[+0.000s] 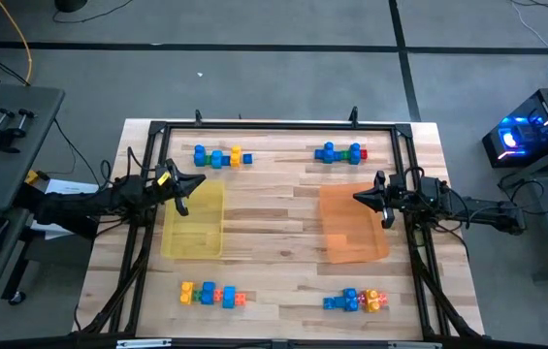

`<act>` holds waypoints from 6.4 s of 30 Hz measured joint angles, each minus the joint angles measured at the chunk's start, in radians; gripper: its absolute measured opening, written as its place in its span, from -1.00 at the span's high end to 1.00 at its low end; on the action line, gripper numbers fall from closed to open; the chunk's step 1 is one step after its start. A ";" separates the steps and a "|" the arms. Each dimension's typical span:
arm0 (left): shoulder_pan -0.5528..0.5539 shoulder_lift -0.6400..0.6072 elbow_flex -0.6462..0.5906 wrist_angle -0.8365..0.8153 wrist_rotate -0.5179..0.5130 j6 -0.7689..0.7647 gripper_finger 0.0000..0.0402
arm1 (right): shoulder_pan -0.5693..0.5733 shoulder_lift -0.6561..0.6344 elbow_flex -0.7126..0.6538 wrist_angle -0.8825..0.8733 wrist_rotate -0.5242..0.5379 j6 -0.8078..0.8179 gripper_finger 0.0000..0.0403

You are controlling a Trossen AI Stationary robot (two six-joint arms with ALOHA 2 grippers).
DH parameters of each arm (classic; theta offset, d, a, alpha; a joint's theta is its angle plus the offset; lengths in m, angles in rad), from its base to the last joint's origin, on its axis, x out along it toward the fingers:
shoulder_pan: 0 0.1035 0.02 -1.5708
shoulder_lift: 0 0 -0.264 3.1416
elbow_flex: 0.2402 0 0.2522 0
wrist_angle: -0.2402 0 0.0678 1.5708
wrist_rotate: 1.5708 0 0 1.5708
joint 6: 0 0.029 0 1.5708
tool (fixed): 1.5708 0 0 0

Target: Sort blocks by size

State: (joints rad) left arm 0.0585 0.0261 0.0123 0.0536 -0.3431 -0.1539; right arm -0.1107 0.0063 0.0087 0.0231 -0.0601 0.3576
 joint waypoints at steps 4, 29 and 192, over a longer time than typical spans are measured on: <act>0.000 0.000 0.000 0.000 0.000 0.000 0.97 | 0.000 0.000 0.000 0.000 0.000 0.000 1.00; 0.113 0.280 0.183 0.471 -0.235 -0.540 0.97 | 0.000 0.000 0.000 0.000 0.000 0.000 1.00; 0.608 1.625 1.191 -0.495 0.495 -0.409 -0.49 | 0.000 0.000 0.000 0.000 0.000 0.000 1.00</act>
State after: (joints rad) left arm 0.6661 1.6508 1.2034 -0.4414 0.1520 -0.5634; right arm -0.1108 0.0063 0.0086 0.0231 -0.0601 0.3580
